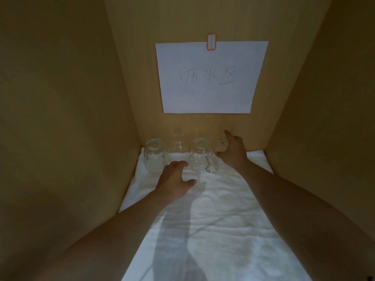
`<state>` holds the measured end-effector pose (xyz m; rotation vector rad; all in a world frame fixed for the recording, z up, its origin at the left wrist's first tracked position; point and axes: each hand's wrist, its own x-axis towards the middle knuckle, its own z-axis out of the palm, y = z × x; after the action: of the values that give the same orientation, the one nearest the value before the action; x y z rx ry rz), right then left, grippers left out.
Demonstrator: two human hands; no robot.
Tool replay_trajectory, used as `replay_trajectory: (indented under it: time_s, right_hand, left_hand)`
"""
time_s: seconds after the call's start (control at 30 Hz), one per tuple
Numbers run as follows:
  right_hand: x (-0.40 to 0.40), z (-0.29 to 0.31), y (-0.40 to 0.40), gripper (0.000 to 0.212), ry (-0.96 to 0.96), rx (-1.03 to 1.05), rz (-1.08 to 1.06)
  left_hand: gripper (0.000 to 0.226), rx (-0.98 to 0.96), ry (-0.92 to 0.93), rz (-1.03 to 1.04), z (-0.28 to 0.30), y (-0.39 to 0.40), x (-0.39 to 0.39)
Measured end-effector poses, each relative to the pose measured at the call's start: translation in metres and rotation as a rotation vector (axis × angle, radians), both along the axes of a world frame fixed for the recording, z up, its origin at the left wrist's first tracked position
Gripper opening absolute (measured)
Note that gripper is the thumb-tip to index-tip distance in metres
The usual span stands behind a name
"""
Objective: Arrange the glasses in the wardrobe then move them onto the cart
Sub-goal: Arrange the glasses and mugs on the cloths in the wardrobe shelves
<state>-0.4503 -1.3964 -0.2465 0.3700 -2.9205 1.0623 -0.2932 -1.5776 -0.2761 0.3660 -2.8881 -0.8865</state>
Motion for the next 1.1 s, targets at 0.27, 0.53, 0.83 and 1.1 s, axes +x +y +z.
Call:
replay_trajectory:
  time_s: [0.27, 0.53, 0.83, 1.1]
  right_hand:
    - [0.039, -0.01, 0.02, 0.096, -0.038, 0.003, -0.175]
    - [0.088, -0.018, 0.031, 0.092, -0.082, 0.139, -0.198]
    - [0.142, -0.003, 0.038, 0.088, -0.106, 0.192, -0.159]
    - [0.196, 0.029, 0.066, 0.084, -0.039, 0.204, -0.022]
  left_hand:
    - [0.068, 0.009, -0.012, -0.042, 0.006, 0.0, -0.004]
    - [0.069, -0.027, -0.01, -0.105, 0.014, 0.007, 0.001]
    - [0.068, -0.067, 0.022, -0.155, 0.038, 0.026, 0.039]
    - [0.068, -0.103, 0.112, -0.059, 0.064, 0.06, 0.1]
